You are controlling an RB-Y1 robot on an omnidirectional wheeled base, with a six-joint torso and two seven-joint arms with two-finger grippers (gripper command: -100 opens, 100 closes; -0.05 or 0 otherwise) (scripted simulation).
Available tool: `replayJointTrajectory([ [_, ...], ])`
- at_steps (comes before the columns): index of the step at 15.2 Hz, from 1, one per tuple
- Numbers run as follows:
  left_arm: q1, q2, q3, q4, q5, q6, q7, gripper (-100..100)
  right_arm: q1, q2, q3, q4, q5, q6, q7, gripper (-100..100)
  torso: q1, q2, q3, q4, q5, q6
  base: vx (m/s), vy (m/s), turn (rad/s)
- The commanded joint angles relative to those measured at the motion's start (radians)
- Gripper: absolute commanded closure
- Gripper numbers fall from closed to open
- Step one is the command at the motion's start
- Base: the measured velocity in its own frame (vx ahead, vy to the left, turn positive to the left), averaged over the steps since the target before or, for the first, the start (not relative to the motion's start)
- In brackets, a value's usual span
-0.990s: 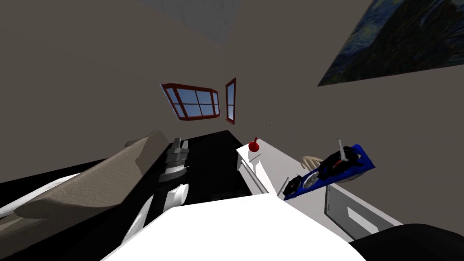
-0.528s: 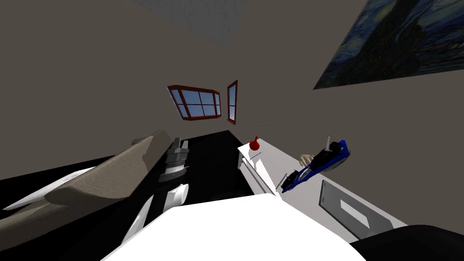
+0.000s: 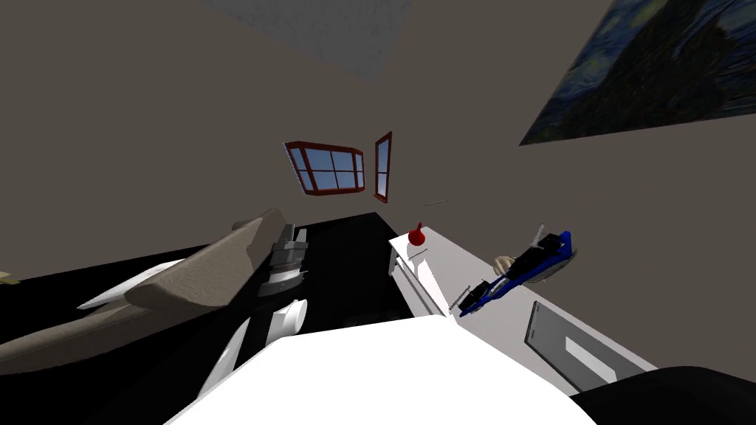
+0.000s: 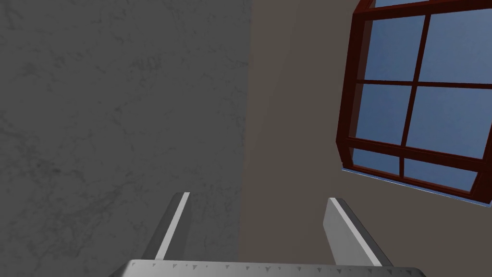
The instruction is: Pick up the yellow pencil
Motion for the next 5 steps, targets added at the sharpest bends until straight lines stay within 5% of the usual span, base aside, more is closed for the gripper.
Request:
replayJointTrajectory([
  [1,0.0,0.0,0.0,0.0,0.0,0.0,0.0,0,-0.001,-0.031,0.0,-0.024,0.007,-0.003,0.001,100,0.0,0.0,0.0,0.0,0.0,0.0,0.044,0.041,-0.268],
  [5,0.0,0.0,0.0,0.0,0.0,0.0,0.0,0,0.0,-0.061,-0.003,-0.046,0.011,-0.01,0.007,100,0.007,-0.006,-0.003,-0.002,0.001,0.001,0.06,0.053,-0.173],
])
